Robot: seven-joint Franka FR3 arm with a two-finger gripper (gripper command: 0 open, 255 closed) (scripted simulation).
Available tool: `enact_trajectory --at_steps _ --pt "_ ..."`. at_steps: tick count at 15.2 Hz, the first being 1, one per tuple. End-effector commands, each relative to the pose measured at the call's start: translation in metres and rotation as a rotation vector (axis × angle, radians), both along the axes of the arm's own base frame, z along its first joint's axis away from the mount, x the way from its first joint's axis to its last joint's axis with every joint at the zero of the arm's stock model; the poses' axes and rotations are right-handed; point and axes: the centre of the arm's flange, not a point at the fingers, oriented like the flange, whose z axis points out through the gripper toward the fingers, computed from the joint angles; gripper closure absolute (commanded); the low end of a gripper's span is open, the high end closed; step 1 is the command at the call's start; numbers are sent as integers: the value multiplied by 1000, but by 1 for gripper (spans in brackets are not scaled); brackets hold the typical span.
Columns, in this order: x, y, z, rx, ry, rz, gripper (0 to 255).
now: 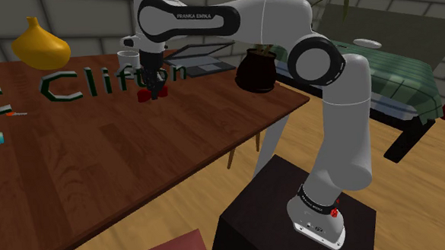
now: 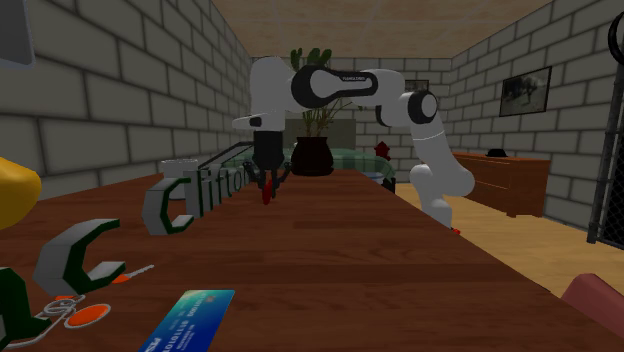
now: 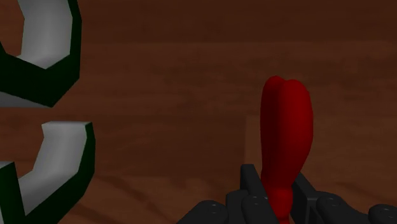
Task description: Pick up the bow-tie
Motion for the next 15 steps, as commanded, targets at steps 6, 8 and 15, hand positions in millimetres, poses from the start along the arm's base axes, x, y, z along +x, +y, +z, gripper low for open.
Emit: enact_trajectory --at_steps 6,8,15 --pt "1 0 26 0 0 0 255" --pt "1 0 37 0 0 0 255" --pt "1 0 74 0 0 0 255"
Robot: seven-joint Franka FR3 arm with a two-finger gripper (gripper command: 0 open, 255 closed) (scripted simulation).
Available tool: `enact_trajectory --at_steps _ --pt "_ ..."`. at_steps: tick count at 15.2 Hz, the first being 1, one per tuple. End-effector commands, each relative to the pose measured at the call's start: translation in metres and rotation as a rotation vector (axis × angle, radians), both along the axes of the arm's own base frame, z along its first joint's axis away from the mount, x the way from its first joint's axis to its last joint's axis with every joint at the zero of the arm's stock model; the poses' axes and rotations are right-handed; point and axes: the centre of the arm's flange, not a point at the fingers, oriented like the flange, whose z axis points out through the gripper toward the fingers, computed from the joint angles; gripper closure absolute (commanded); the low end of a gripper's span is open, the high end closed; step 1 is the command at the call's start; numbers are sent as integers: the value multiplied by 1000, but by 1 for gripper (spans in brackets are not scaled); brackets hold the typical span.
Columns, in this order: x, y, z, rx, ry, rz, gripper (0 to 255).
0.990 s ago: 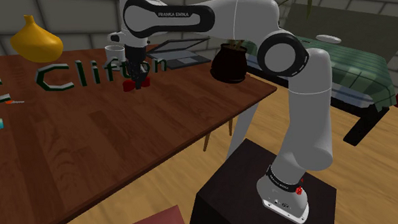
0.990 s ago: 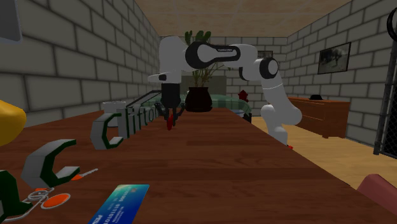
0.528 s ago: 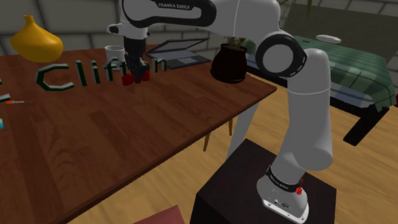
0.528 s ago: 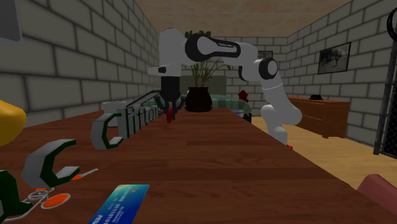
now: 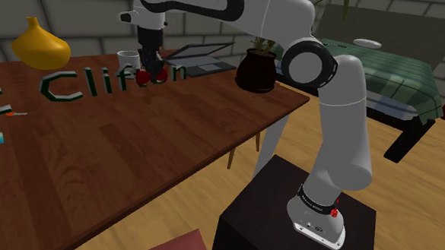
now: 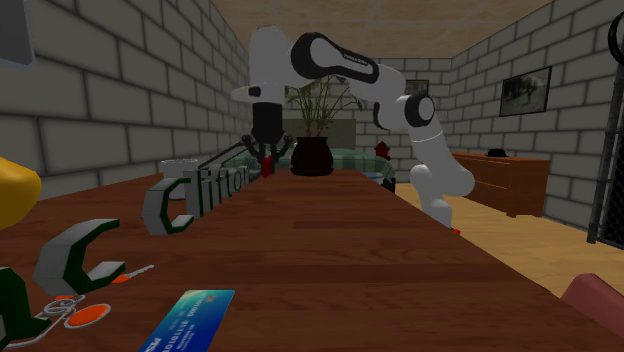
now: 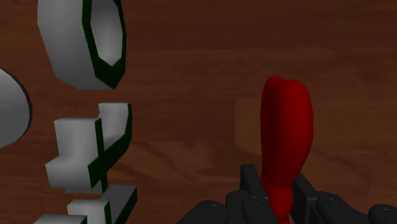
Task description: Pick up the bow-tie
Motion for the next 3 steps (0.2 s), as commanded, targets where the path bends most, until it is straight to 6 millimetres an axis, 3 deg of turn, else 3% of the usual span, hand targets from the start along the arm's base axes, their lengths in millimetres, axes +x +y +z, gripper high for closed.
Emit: enact_trajectory --at_steps 1,3 --pt "0 1 11 0 0 0 255" --pt "0 1 12 0 0 0 255"
